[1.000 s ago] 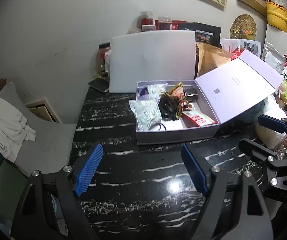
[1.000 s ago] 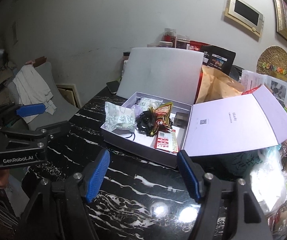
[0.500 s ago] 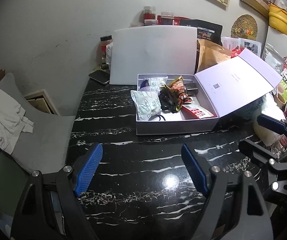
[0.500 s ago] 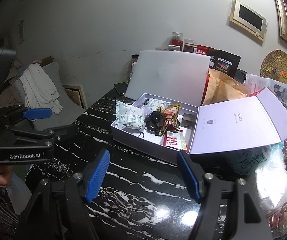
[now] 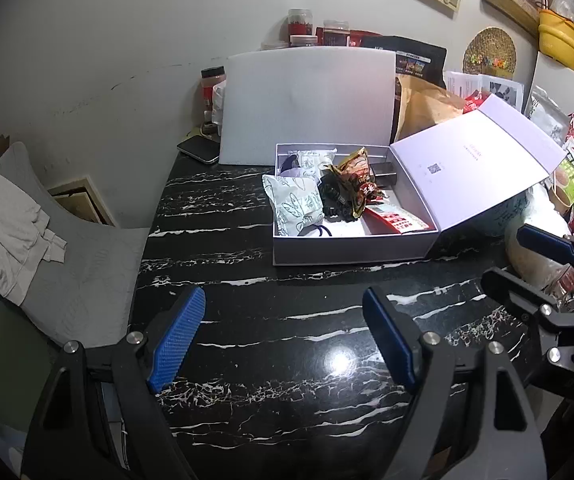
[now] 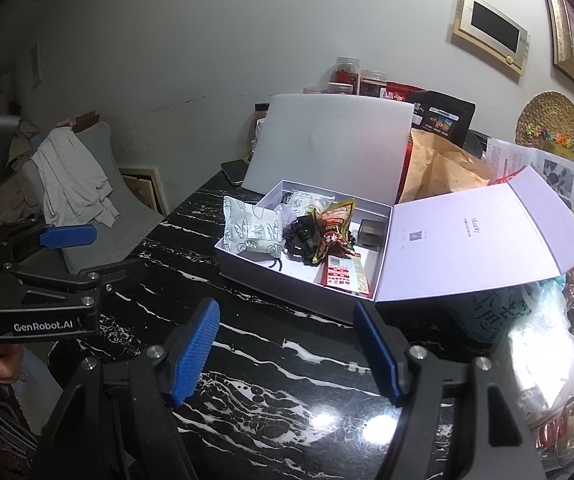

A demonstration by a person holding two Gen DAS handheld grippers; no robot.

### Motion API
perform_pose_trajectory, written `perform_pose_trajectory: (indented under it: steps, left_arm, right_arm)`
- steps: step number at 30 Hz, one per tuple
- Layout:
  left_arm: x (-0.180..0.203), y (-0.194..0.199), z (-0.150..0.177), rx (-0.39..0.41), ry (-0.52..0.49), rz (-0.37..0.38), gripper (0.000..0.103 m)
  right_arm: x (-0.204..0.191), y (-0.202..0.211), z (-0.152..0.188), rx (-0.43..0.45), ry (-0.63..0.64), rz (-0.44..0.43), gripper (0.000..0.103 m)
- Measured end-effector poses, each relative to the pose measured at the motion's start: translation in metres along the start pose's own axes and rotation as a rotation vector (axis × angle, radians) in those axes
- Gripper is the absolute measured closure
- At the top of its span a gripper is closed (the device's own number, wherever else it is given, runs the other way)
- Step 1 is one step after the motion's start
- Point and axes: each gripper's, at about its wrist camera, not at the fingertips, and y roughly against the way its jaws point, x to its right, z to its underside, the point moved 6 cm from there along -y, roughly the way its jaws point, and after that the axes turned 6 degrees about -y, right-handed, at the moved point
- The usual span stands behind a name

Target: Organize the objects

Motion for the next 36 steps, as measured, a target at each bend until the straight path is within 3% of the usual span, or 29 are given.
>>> perform_pose_trajectory:
  steps: [36]
  left_arm:
    - [0.014, 0.013, 0.012, -0.006, -0.052, 0.002, 0.023]
  right_arm:
    - [0.001, 0.003, 0.007, -0.017, -0.007, 0.027, 0.033]
